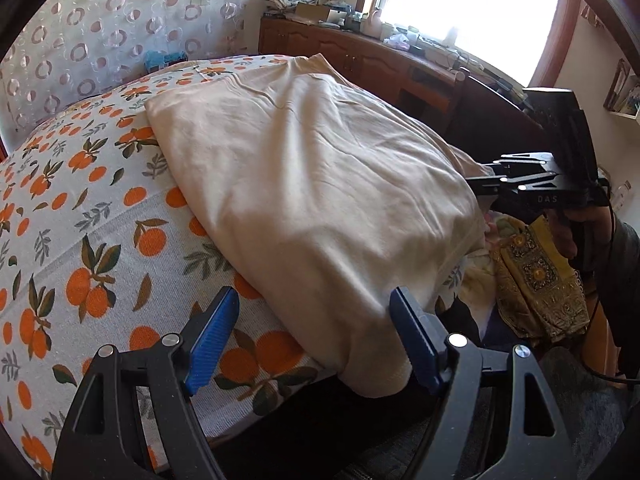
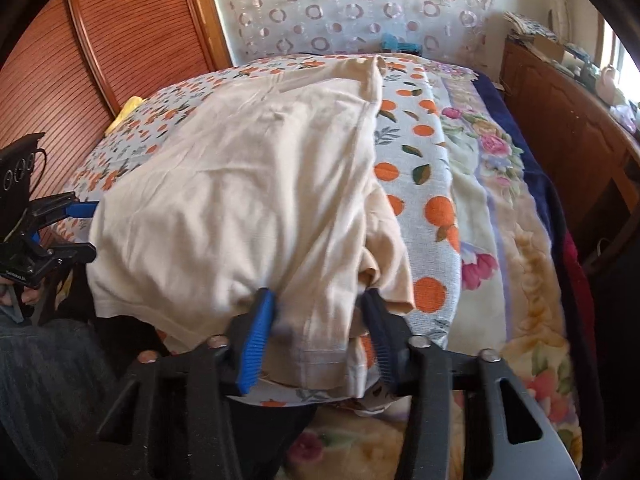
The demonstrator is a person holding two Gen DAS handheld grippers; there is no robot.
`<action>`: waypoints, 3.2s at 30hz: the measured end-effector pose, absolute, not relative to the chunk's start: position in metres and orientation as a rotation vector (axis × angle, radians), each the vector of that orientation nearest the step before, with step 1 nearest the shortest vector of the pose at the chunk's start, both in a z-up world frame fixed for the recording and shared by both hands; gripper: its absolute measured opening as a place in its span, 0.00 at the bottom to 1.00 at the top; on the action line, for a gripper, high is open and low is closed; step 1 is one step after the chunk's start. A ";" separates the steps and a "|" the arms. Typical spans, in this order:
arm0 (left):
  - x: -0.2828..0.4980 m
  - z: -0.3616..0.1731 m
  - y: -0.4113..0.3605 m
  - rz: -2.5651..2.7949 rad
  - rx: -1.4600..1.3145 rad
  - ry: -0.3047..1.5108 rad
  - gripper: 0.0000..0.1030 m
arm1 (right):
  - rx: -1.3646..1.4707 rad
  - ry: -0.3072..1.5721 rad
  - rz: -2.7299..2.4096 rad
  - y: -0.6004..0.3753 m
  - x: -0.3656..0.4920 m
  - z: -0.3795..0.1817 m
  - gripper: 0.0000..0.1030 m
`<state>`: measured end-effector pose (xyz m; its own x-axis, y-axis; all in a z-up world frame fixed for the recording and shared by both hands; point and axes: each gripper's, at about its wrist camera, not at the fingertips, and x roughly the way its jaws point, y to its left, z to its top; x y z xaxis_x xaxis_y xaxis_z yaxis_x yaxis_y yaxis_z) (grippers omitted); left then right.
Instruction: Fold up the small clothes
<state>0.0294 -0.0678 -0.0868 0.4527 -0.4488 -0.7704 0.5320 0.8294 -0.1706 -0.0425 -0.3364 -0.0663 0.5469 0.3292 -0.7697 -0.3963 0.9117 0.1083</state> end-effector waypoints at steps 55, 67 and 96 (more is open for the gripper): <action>0.282 -0.051 -0.073 -0.576 0.199 0.869 0.28 | -0.213 0.815 0.460 -0.307 0.168 -0.041 0.43; 0.348 -0.053 -0.004 -0.330 -0.154 0.873 0.12 | -0.087 0.732 0.343 -0.321 0.223 -0.045 0.43; 0.342 -0.067 -0.014 -0.280 0.007 0.880 0.76 | 0.085 0.769 0.293 -0.351 0.259 -0.042 0.04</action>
<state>0.3424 -0.0144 -0.0666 0.6029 -0.2394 -0.7610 0.2448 0.9634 -0.1091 0.2595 -0.3508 -0.0416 0.6801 0.2912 -0.6728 -0.2293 0.9562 0.1821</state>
